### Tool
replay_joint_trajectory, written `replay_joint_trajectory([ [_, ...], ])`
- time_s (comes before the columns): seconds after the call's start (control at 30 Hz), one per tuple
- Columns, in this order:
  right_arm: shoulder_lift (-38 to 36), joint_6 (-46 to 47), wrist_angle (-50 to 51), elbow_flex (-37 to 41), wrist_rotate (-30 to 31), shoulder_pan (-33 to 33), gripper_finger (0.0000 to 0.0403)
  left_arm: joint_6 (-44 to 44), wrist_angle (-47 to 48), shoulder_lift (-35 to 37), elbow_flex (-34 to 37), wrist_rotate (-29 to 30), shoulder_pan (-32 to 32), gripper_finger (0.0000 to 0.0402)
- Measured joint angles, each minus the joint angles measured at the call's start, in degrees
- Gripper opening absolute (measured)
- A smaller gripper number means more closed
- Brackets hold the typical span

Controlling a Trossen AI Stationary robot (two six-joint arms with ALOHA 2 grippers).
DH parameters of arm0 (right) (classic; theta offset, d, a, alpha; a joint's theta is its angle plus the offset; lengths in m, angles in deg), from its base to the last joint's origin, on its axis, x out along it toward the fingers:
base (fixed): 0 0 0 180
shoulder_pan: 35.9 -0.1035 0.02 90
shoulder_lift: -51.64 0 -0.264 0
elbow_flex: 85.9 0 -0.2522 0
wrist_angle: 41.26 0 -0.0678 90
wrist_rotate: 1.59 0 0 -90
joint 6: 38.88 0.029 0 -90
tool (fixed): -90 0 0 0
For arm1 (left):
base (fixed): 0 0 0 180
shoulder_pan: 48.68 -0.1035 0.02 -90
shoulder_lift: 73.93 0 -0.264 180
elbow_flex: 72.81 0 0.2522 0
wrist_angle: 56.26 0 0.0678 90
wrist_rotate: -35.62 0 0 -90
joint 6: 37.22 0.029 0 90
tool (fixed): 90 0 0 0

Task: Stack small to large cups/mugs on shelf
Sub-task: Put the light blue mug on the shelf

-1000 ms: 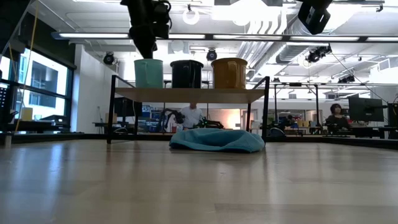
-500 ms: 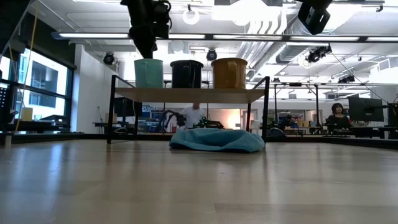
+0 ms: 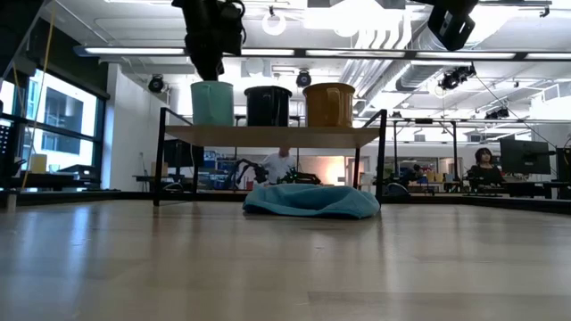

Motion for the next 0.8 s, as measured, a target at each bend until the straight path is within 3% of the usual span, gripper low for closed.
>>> replay_joint_trajectory([
  [0.33, 0.0, 1.13, 0.11, 0.0, -1.19, -0.04, 0.0073, -1.84, 1.22, -3.42, -10.03, -3.86, -1.66, 0.0],
  [0.8, 0.0, 3.12, 1.26, 0.01, -0.72, -2.51, 0.0073, -1.8, 4.07, -3.58, -9.43, 0.07, -1.5, 0.0],
])
